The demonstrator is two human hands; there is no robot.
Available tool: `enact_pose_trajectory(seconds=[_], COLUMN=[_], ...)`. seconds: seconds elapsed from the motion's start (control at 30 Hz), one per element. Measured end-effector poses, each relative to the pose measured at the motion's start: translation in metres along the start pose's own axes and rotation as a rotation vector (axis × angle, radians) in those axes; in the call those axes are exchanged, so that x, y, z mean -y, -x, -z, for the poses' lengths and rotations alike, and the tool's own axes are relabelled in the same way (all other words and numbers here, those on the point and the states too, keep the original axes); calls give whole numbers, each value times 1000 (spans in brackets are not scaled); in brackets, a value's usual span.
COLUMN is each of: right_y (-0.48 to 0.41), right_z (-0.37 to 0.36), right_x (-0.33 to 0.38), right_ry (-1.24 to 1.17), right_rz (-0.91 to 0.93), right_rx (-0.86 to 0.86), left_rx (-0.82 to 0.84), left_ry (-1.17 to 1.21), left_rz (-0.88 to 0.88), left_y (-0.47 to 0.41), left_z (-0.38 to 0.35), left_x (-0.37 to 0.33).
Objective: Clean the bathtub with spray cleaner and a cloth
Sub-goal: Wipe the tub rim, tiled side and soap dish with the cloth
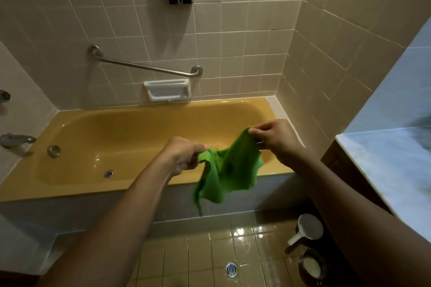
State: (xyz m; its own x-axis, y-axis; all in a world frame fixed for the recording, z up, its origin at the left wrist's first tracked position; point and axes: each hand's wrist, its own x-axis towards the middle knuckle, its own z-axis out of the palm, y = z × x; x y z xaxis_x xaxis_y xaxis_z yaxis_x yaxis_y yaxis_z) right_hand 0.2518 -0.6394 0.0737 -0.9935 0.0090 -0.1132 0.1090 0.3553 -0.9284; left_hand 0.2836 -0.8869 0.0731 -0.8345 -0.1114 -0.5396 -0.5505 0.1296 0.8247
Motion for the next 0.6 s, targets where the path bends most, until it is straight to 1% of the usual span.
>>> enact_pose_trajectory(seconds=[0.07, 0.1, 0.23, 0.33, 0.43, 0.5, 0.57, 0.6], right_y=[4, 7, 14, 18, 30, 37, 44, 45], right_z=[-11, -15, -24, -23, -23, -26, -31, -33], right_x=[-1, -2, -9, -17, -20, -22, -25, -28], right_ry=[-25, -38, 22, 145, 214, 270, 318, 329], right_rz=[2, 4, 37, 144, 249, 323, 379, 405], right_rx=[66, 94, 149, 152, 212, 249, 240, 208], left_rx=[97, 119, 99, 84, 70, 93, 116, 124], left_ry=[48, 52, 32, 89, 156, 181, 179, 168], left_rz=[33, 40, 37, 49, 81, 115, 140, 142], left_y=[4, 5, 4, 5, 5, 6, 9, 12], left_z=[-18, -26, -44, -49, -51, -50, -46, -44], left_x=[-6, -7, -6, -3, -1, -1, -3, -4])
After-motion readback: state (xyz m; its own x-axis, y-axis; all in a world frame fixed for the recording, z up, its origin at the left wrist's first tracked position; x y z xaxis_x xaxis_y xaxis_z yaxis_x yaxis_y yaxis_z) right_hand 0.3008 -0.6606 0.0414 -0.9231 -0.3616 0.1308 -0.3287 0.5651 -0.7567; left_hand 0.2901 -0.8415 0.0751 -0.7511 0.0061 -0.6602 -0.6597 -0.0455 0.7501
